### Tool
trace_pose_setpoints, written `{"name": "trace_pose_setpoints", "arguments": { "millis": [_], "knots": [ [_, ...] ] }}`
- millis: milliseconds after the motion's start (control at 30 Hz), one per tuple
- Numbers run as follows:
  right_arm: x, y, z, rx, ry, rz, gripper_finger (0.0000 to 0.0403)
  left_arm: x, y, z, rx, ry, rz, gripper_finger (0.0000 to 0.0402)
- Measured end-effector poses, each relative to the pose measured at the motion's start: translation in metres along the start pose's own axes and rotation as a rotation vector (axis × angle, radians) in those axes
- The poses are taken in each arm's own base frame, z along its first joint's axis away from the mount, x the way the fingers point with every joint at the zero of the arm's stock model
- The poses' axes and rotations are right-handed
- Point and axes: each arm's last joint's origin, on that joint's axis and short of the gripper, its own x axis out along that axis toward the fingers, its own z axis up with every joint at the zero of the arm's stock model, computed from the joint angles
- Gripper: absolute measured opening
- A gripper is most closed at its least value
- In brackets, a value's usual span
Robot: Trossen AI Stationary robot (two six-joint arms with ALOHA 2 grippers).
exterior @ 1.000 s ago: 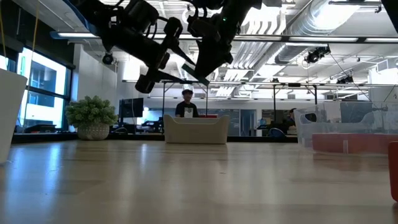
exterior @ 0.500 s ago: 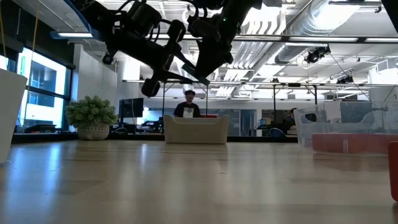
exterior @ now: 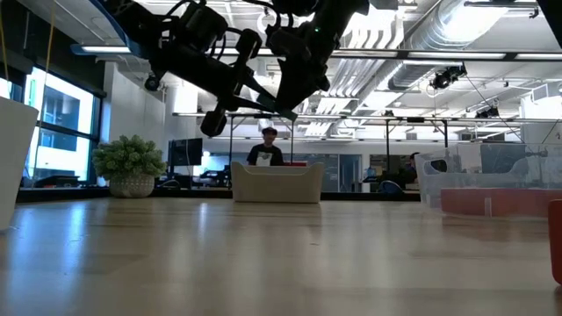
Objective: Sort & place blocks by color
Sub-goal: Put the light green block into the gray bin
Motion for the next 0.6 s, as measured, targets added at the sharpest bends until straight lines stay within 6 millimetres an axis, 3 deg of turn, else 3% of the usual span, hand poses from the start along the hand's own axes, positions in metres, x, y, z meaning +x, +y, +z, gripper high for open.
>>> {"name": "trace_pose_setpoints", "arguments": {
  "millis": [233,600],
  "knots": [
    [0.0001,-0.0007,0.0011,0.006,-0.01,0.002,0.0072,0.0,0.0,0.0,0.034,0.002,-0.001,0.0032],
    [0.0001,-0.0015,0.002,0.056,-0.018,-0.002,0.016,-0.0004,0.0005,0.0005,0.126,0.008,-0.003,0.0032]
  ]
}}
